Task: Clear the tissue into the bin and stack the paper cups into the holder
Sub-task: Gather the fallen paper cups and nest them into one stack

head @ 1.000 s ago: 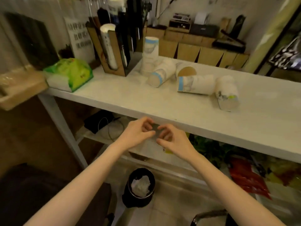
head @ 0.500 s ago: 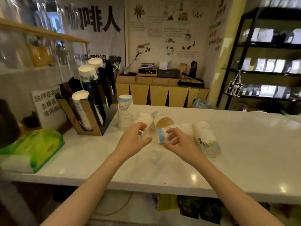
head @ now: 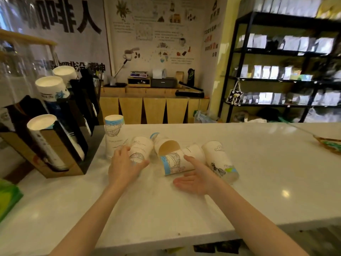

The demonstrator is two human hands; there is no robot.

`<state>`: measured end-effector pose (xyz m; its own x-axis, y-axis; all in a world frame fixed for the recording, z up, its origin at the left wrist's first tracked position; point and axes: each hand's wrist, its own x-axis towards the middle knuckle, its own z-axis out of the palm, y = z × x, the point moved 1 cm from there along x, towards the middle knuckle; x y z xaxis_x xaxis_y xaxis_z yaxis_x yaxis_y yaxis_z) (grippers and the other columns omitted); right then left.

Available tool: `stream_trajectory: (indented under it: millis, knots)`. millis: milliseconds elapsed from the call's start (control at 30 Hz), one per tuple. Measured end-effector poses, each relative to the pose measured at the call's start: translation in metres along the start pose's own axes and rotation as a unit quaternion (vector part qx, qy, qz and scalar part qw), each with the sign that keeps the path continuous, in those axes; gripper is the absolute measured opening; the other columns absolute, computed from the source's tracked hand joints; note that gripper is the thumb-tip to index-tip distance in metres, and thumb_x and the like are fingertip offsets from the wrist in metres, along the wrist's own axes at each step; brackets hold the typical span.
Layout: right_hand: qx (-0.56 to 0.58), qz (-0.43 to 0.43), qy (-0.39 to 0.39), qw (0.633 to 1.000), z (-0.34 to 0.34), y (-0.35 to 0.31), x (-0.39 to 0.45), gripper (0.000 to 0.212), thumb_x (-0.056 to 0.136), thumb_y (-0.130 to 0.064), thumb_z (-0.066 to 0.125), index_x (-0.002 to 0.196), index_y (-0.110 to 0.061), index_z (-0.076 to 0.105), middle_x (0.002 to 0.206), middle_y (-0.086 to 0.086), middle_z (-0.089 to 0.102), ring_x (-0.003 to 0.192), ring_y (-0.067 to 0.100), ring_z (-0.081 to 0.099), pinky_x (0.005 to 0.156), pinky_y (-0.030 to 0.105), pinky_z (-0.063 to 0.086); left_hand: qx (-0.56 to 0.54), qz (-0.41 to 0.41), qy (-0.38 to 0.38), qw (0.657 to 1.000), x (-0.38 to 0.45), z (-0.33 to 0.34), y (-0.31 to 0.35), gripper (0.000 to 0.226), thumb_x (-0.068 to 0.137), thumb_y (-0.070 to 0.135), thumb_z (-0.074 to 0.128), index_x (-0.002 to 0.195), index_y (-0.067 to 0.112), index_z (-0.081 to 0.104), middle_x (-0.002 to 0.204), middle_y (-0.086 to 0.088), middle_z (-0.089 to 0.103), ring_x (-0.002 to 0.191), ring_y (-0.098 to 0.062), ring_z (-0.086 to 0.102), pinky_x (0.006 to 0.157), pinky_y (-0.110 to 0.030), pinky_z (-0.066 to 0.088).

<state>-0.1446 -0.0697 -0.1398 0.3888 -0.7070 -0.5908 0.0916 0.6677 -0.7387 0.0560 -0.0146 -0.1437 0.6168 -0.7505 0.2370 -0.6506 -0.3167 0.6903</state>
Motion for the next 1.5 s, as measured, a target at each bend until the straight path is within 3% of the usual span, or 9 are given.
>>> stream_trajectory:
  millis: [267, 533, 633, 733, 833, 1000, 1133, 1300, 1500]
  knots:
    - [-0.001, -0.035, 0.026, 0.999, 0.003, -0.006, 0.007, 0.055, 0.081, -0.038, 0.064, 0.109, -0.002, 0.035, 0.082, 0.025, 0.056, 0.071, 0.037, 0.065, 0.058, 0.038, 0.058, -0.031, -0.03, -0.024, 0.999, -0.001, 0.007, -0.015, 0.08, 0.069, 0.031, 0.073, 0.134, 0.014, 0.03, 0.134, -0.014, 0.046, 0.117, -0.033, 0.049, 0.09, -0.044, 0.047]
    - [-0.081, -0.038, 0.025, 0.996, -0.004, -0.005, 0.001, 0.063, 0.076, -0.045, 0.067, 0.11, 0.004, 0.045, 0.097, 0.025, 0.062, 0.06, 0.028, 0.07, 0.051, 0.033, 0.058, -0.188, -0.05, -0.04, 0.98, -0.017, -0.01, -0.02, 0.076, 0.07, 0.012, 0.073, 0.135, 0.014, 0.033, 0.128, -0.014, 0.051, 0.102, -0.029, 0.053, 0.077, -0.031, 0.043]
    - [-0.211, -0.093, 0.019, 0.973, -0.008, -0.017, -0.017, 0.05, 0.076, -0.037, 0.069, 0.097, 0.008, 0.057, 0.08, 0.022, 0.068, 0.056, 0.024, 0.07, 0.054, 0.032, 0.059, -0.269, -0.063, -0.037, 0.96, -0.024, -0.015, -0.02, 0.077, 0.059, 0.012, 0.078, 0.127, 0.018, 0.042, 0.11, -0.003, 0.054, 0.09, -0.022, 0.054, 0.073, -0.031, 0.044]
    - [-0.363, -0.3, 0.052, 0.881, -0.011, -0.04, -0.029, 0.028, 0.076, -0.021, 0.072, 0.095, -0.002, 0.065, 0.082, 0.012, 0.071, 0.065, 0.018, 0.068, 0.06, 0.031, 0.058, -0.329, -0.051, -0.064, 0.941, -0.026, -0.011, -0.014, 0.071, 0.047, 0.013, 0.077, 0.111, 0.024, 0.046, 0.095, 0.006, 0.059, 0.085, -0.017, 0.06, 0.068, -0.028, 0.048]
    - [-0.555, -0.451, 0.1, 0.692, -0.013, -0.065, -0.027, 0.039, 0.071, -0.021, 0.075, 0.108, -0.018, 0.061, 0.108, 0.0, 0.065, 0.1, 0.014, 0.059, 0.086, 0.031, 0.05, -0.319, -0.036, -0.09, 0.943, -0.023, -0.001, -0.009, 0.074, 0.037, 0.018, 0.079, 0.103, 0.03, 0.046, 0.104, 0.001, 0.06, 0.092, -0.017, 0.06, 0.071, -0.032, 0.052]
    - [-0.737, -0.369, 0.056, 0.564, -0.024, -0.08, 0.002, 0.093, 0.062, -0.024, 0.081, 0.14, -0.02, 0.03, 0.15, 0.0, 0.03, 0.14, 0.019, 0.018, 0.114, 0.035, 0.019, -0.273, -0.022, -0.088, 0.958, -0.016, 0.013, -0.008, 0.076, 0.04, 0.019, 0.08, 0.104, 0.032, 0.041, 0.125, -0.007, 0.051, 0.098, -0.017, 0.055, 0.074, -0.03, 0.048]
    - [-0.804, -0.353, 0.055, 0.475, -0.024, -0.079, 0.021, 0.089, 0.062, -0.026, 0.079, 0.138, -0.018, 0.034, 0.147, 0.003, 0.036, 0.14, 0.022, 0.024, 0.115, 0.035, 0.017, -0.254, -0.027, -0.079, 0.964, -0.014, 0.02, -0.017, 0.085, 0.035, 0.028, 0.081, 0.109, 0.035, 0.04, 0.126, -0.005, 0.051, 0.109, -0.022, 0.054, 0.087, -0.042, 0.052]
    - [-0.75, -0.38, 0.019, 0.541, -0.023, -0.081, 0.016, 0.079, 0.057, -0.022, 0.08, 0.128, -0.022, 0.045, 0.129, -0.002, 0.05, 0.118, 0.017, 0.047, 0.102, 0.033, 0.04, -0.251, -0.03, -0.056, 0.966, -0.012, 0.022, -0.022, 0.083, 0.036, 0.022, 0.079, 0.108, 0.031, 0.039, 0.122, -0.005, 0.053, 0.105, -0.022, 0.053, 0.082, -0.036, 0.049]
    - [-0.663, -0.452, 0.02, 0.596, -0.008, -0.128, -0.038, 0.078, 0.055, -0.016, 0.082, 0.124, -0.024, 0.045, 0.12, -0.006, 0.043, 0.108, 0.012, 0.044, 0.09, 0.026, 0.04, -0.257, -0.018, -0.054, 0.965, -0.015, 0.023, -0.024, 0.081, 0.049, 0.005, 0.084, 0.118, 0.02, 0.042, 0.111, 0.0, 0.054, 0.102, -0.02, 0.053, 0.069, -0.021, 0.043]
